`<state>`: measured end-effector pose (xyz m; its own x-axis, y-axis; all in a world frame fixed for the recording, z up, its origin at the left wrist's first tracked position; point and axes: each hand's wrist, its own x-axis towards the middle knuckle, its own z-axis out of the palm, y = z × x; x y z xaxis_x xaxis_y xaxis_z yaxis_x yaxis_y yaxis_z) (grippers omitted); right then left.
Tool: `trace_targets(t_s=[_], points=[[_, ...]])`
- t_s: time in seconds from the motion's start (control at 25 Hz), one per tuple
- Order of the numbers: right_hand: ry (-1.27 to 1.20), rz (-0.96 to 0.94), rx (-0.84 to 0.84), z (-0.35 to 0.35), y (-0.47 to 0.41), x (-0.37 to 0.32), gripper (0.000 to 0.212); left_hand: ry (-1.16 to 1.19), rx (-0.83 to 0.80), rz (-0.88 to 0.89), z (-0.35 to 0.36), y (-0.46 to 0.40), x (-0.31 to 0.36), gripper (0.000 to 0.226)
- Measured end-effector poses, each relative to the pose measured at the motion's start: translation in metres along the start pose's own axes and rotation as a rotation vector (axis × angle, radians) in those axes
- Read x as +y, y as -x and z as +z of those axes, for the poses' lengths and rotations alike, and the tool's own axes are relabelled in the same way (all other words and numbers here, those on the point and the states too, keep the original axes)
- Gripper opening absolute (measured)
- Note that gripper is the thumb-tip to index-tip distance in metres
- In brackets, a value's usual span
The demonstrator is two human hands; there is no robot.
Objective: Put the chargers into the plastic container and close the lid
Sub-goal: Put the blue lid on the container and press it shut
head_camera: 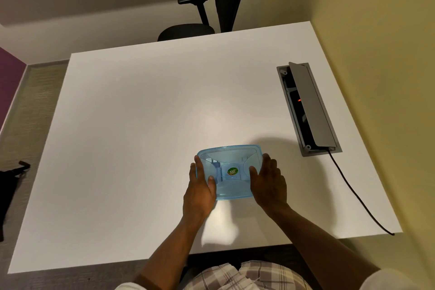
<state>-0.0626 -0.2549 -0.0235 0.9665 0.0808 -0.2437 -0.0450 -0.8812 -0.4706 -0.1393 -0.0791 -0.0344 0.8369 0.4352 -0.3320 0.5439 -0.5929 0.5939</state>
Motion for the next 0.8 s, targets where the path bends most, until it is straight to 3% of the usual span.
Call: trace_targets(t_s=[0.32, 0.6, 0.8], points=[[0.068, -0.173, -0.064, 0.016, -0.004, 0.016, 0.081, -0.168, 0.047, 0.014, 0.006, -0.005, -0.005, 0.075], [0.084, -0.137, -0.046, 0.025, -0.007, 0.021, 0.071, -0.383, 0.042, 0.039, 0.010, -0.009, -0.010, 0.076], [0.267, -0.479, -0.013, 0.028, -0.017, 0.020, 0.064, -0.567, -0.013, 0.308, 0.005, -0.023, -0.012, 0.077]])
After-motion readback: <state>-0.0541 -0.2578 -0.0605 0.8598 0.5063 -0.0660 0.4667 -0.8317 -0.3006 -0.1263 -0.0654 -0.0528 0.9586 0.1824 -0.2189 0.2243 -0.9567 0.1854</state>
